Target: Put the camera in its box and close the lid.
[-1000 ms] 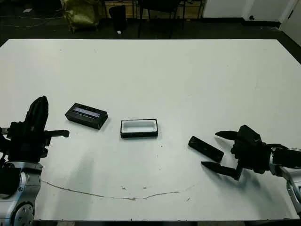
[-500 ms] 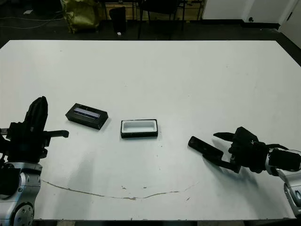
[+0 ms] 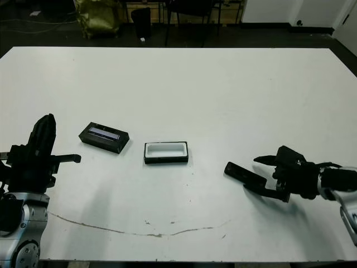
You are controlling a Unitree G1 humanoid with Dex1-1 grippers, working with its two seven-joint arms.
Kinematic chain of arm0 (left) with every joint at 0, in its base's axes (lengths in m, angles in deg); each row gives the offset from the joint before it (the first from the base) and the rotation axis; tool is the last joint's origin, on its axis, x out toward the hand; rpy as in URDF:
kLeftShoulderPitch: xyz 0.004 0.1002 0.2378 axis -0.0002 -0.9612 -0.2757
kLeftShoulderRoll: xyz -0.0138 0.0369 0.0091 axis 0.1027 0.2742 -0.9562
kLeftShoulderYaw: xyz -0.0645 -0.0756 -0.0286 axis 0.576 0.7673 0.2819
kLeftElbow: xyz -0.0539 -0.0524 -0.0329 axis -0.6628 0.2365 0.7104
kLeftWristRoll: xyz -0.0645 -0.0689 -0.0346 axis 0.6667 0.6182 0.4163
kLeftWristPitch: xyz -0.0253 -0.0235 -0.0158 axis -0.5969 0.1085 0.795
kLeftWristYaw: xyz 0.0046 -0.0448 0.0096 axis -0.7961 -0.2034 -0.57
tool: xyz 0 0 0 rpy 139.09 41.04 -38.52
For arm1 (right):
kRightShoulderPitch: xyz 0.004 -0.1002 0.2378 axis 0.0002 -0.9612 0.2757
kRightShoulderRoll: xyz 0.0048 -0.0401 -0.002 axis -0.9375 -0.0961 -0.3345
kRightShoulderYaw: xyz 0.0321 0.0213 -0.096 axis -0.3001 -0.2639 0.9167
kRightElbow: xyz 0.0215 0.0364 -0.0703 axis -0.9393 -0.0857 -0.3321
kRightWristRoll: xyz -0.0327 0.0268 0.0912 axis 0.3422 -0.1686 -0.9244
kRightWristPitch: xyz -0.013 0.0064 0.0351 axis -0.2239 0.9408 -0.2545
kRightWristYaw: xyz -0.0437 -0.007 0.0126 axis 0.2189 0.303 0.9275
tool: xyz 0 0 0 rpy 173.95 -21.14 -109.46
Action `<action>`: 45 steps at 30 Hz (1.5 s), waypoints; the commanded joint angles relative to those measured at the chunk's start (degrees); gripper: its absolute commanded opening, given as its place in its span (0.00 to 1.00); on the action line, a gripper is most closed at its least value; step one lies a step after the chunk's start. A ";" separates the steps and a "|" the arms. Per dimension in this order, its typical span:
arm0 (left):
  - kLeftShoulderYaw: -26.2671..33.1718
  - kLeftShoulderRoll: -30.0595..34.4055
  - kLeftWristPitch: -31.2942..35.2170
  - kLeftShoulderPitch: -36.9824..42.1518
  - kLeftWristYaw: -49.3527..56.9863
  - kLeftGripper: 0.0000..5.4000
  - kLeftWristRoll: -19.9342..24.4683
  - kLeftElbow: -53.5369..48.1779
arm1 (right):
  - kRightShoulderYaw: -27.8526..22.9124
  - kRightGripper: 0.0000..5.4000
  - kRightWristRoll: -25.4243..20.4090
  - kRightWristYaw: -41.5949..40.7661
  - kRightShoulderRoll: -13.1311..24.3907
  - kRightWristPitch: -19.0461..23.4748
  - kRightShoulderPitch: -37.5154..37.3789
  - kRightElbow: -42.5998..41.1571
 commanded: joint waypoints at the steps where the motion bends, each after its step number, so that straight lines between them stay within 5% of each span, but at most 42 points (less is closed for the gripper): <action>1: 0.00 0.19 1.00 -0.49 0.25 0.00 -0.20 0.21 | 2.25 0.62 3.46 -0.04 0.17 -0.38 -2.66 2.28; 17: 0.37 0.66 2.38 -0.28 0.29 0.00 0.27 -0.49 | 3.44 0.62 2.47 2.64 -6.37 -2.55 -4.87 6.75; 26: 0.55 0.69 2.49 -0.07 0.18 0.00 0.26 -0.56 | 3.79 0.62 1.54 6.72 -1.89 9.96 -9.50 -17.07; 29: 0.51 0.60 2.83 -0.06 0.46 0.00 0.27 -0.84 | 4.47 0.62 2.57 7.43 -2.14 9.61 -9.46 -18.11; 33: 0.65 0.72 2.74 -0.30 0.24 0.00 0.42 -0.78 | 4.83 0.62 2.54 8.40 -1.23 14.68 -9.48 -22.81; 37: 0.70 0.68 2.39 -0.63 0.06 0.00 0.40 -0.72 | 2.79 0.62 2.72 15.57 -5.23 16.46 -12.22 -21.27; 45: 0.36 0.45 2.08 -0.45 0.06 0.00 0.04 -0.42 | 2.21 0.62 3.92 17.72 -6.67 9.56 -12.28 -14.99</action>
